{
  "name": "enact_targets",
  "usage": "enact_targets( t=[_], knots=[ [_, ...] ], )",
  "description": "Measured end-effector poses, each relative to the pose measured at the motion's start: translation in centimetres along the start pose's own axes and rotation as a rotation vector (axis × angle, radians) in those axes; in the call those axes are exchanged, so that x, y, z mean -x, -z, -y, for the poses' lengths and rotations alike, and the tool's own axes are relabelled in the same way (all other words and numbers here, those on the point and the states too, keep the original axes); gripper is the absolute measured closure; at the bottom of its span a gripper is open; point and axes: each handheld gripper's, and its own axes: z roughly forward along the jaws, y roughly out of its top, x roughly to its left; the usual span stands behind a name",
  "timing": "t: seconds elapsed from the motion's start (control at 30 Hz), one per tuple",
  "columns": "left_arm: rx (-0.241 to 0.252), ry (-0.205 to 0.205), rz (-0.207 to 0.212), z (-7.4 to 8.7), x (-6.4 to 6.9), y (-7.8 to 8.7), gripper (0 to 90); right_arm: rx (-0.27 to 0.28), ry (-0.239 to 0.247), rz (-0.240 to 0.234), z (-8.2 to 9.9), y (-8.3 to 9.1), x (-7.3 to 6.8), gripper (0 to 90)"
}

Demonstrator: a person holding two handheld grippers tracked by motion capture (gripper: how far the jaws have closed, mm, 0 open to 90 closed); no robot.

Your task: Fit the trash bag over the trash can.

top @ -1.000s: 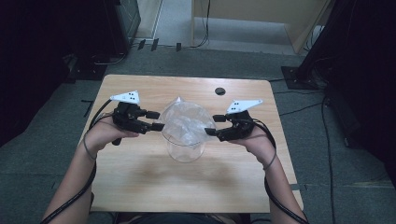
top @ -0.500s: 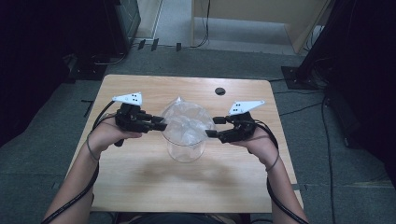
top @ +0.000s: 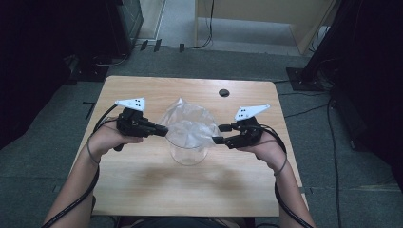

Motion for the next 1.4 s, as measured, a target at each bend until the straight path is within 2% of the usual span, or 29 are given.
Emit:
enact_targets(
  t=[0.03,0.07,0.1,0.13,0.17,0.2,0.23,0.3,0.4,0.43,0.47,0.5,0.53,0.6,0.63,0.77,0.83,0.93,0.97,1.13,1.27,1.3,1.4],
  knots=[
    [-0.002,0.0,0.016,0.2,0.0,0.0,87.7,-0.019,-0.011,-0.006,0.0,-0.3,0.0,63.2],
    [-0.002,0.0,0.016,0.2,0.0,0.0,88.3,-0.019,-0.011,-0.006,0.0,-0.3,0.0,63.2],
    [-0.006,0.003,0.025,0.3,0.0,0.0,88.8,-0.036,-0.02,-0.017,-0.1,-0.5,-0.3,74.6],
    [-0.006,0.003,0.025,0.3,0.0,0.0,89.0,-0.036,-0.02,-0.017,-0.1,-0.5,-0.3,74.6],
    [-0.006,0.006,0.029,0.3,0.0,0.1,89.4,-0.058,-0.011,-0.026,-0.3,-0.5,-0.7,82.8],
    [-0.003,0.008,0.034,0.2,0.0,0.2,89.4,-0.058,-0.011,-0.026,-0.3,-0.5,-0.7,82.8],
    [0.006,0.008,0.05,0.2,0.1,0.5,89.6,-0.066,-0.004,-0.045,-0.6,-0.3,-0.9,86.6],
    [0.007,0.007,0.054,0.1,0.3,0.9,89.6,-0.061,-0.005,-0.076,-0.8,0.0,-1.2,87.2],
    [0.011,0.008,0.08,0.3,0.5,1.2,89.7,-0.052,0.005,-0.095,-0.9,0.4,-1.4,87.3],
    [-0.013,0.008,0.09,0.5,0.6,1.2,89.7,-0.06,0.006,-0.117,-1.0,0.4,-1.5,87.3],
    [-0.013,0.008,0.09,0.5,0.6,1.2,89.7,-0.06,0.006,-0.117,-1.0,0.4,-1.5,87.3],
    [-0.035,0.006,0.106,0.9,0.6,0.9,89.7,-0.087,0.019,-0.14,-0.8,0.1,-1.7,87.3],
    [-0.035,0.006,0.106,0.9,0.6,0.9,89.7,-0.087,0.019,-0.14,-0.8,0.1,-1.7,87.3],
    [-0.055,-0.001,0.116,1.2,0.6,0.6,89.7,-0.127,0.032,-0.15,-0.6,-0.4,-1.8,87.2],
    [-0.079,-0.006,0.125,1.6,0.4,0.3,89.7,-0.152,0.034,-0.149,-0.4,-1.0,-1.8,87.0],
    [-0.109,-0.022,0.136,2.1,0.2,-0.3,89.7,-0.17,0.027,-0.144,-0.2,-1.4,-1.7,86.8],
    [-0.122,-0.016,0.136,2.3,0.0,-0.7,89.8,-0.208,0.04,-0.124,0.0,-2.2,-1.7,86.9],
    [-0.121,-0.008,0.129,2.6,-0.3,-1.2,89.8,-0.226,0.04,-0.122,0.2,-2.8,-1.8,87.0],
    [-0.116,-0.018,0.124,2.7,-0.5,-1.3,89.9,-0.233,0.051,-0.109,0.3,-3.2,-1.8,88.1],
    [-0.102,-0.013,0.102,3.3,-1.0,-1.7,89.9,-0.235,0.054,-0.104,0.6,-4.0,-1.7,89.5],
    [-0.104,0.018,0.096,3.8,-1.6,-2.2,89.9,-0.246,0.056,-0.091,1.0,-4.8,-1.6,89.8],
    [-0.109,0.019,0.088,4.1,-1.8,-2.4,89.9,-0.254,0.049,-0.079,1.2,-5.0,-1.3,89.7],
    [-0.105,0.039,0.096,4.2,-2.0,-2.4,88.8,-0.252,0.032,-0.08,1.5,-5.1,-1.0,89.5]
  ],
)
